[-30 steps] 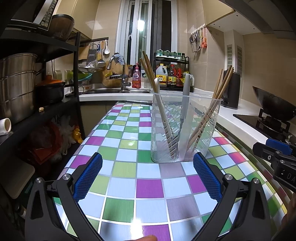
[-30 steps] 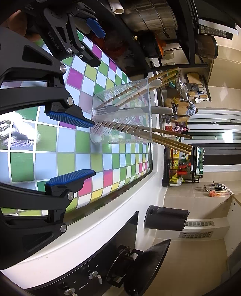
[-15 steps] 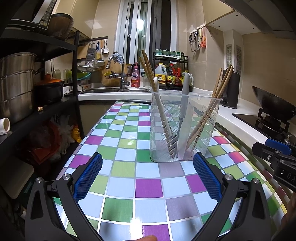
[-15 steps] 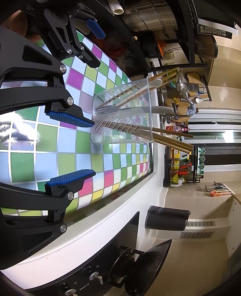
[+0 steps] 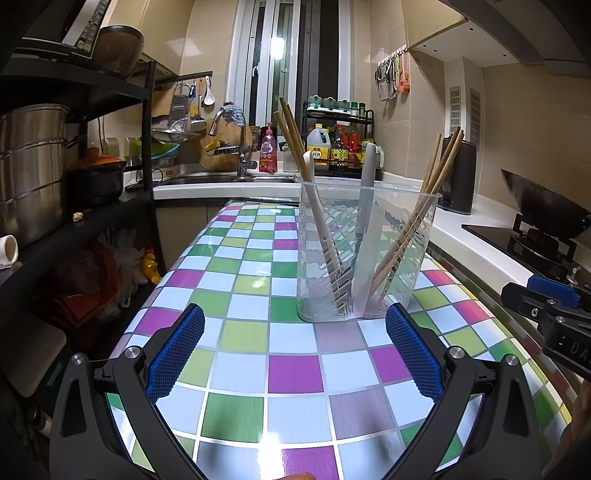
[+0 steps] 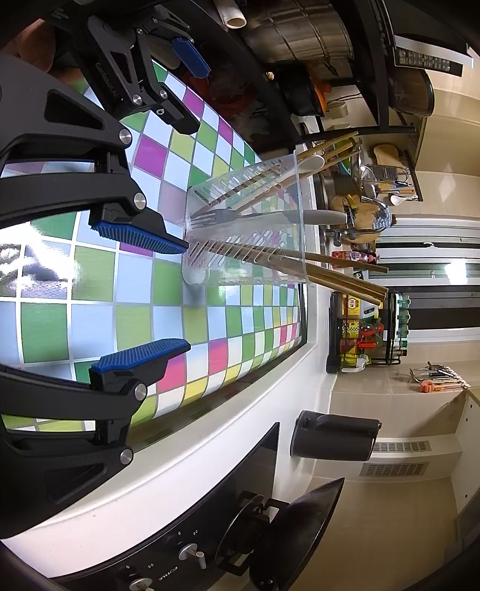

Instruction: Organize utensils

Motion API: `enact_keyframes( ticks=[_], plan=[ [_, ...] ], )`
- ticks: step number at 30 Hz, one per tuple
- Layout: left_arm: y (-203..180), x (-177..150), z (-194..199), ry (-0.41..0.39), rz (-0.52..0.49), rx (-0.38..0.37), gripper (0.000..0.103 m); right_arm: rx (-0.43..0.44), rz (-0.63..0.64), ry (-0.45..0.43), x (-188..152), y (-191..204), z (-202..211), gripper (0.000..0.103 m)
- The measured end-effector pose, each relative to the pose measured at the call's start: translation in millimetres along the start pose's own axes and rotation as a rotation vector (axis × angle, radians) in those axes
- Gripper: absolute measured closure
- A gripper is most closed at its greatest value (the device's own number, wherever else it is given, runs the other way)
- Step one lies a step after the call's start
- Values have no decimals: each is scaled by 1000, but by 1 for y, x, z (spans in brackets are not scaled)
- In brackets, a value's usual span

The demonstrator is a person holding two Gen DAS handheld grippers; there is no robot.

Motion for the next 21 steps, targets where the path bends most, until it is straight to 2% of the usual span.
enact_keyframes(
  ticks=[21],
  plan=[
    [-2, 0, 1, -18, -10, -7, 7, 0, -1, 1, 0, -1, -1, 55]
  ],
)
Point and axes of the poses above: each gripper's, at about its wrist camera, not at the fingertips, and z roughly against the way its jaws point, y to its left, x to its top, the point moved 3 cm from there along -z, roughly the way its jaws point, and after that the axes turned 4 degrees about z, right-handed, at the moved point
